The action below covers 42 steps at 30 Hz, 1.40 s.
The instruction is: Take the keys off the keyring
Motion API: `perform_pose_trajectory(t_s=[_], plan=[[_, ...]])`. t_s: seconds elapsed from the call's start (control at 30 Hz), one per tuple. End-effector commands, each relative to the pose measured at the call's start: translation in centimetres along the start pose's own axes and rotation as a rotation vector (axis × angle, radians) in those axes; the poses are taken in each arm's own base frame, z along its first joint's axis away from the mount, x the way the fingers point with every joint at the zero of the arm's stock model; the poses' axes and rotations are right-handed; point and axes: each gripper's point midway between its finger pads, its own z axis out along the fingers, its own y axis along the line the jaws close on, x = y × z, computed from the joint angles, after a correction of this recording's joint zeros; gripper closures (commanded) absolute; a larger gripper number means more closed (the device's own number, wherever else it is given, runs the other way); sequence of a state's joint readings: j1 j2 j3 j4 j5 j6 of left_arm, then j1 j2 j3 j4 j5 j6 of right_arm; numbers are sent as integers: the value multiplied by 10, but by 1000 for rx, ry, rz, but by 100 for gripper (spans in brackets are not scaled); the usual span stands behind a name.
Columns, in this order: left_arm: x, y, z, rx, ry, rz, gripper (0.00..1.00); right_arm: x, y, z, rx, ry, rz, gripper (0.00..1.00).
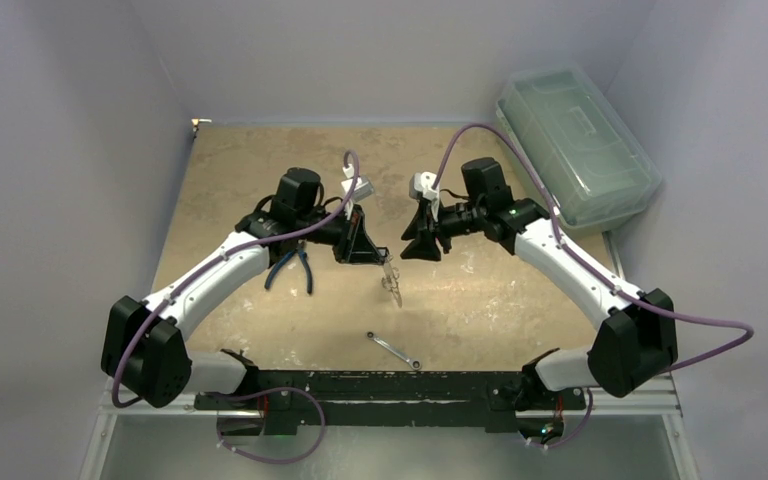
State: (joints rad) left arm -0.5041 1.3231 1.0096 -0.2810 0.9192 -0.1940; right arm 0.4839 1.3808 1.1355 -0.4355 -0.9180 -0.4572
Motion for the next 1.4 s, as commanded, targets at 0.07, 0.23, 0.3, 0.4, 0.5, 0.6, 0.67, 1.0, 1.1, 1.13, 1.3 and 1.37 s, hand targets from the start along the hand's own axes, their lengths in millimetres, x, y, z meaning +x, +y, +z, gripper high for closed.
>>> perform_pose_trajectory(t_s=[0.07, 0.23, 0.3, 0.4, 0.5, 0.6, 0.67, 1.0, 1.1, 1.13, 1.3, 1.37], plan=[[-10, -13, -4, 79, -3, 116, 100, -7, 3, 4, -54, -66, -168, 53], [-9, -14, -5, 87, 2, 126, 100, -3, 14, 9, -110, -85, -184, 54], [-8, -16, -5, 96, 3, 128, 100, -2, 19, 12, -130, -91, -177, 54], [-9, -17, -5, 108, 3, 132, 100, 3, 26, 18, -156, -95, -166, 56], [-9, -18, -5, 110, 2, 131, 100, 7, 30, 21, -170, -98, -155, 56], [-10, -19, -5, 115, -1, 132, 100, 8, 31, 24, -172, -103, -147, 57], [-10, -19, -5, 120, -2, 131, 100, 9, 31, 26, -171, -111, -140, 58], [-12, -21, -4, 134, -5, 119, 100, 17, 30, 38, -179, -126, -103, 68], [-11, -21, -4, 137, -5, 114, 100, 18, 31, 39, -186, -133, -95, 71], [-10, -21, -4, 140, -5, 113, 100, 17, 32, 39, -189, -136, -93, 72], [-12, -22, -4, 142, -9, 114, 100, 18, 35, 40, -207, -143, -90, 81], [-12, -23, -4, 142, -9, 115, 100, 18, 37, 39, -218, -147, -92, 85]])
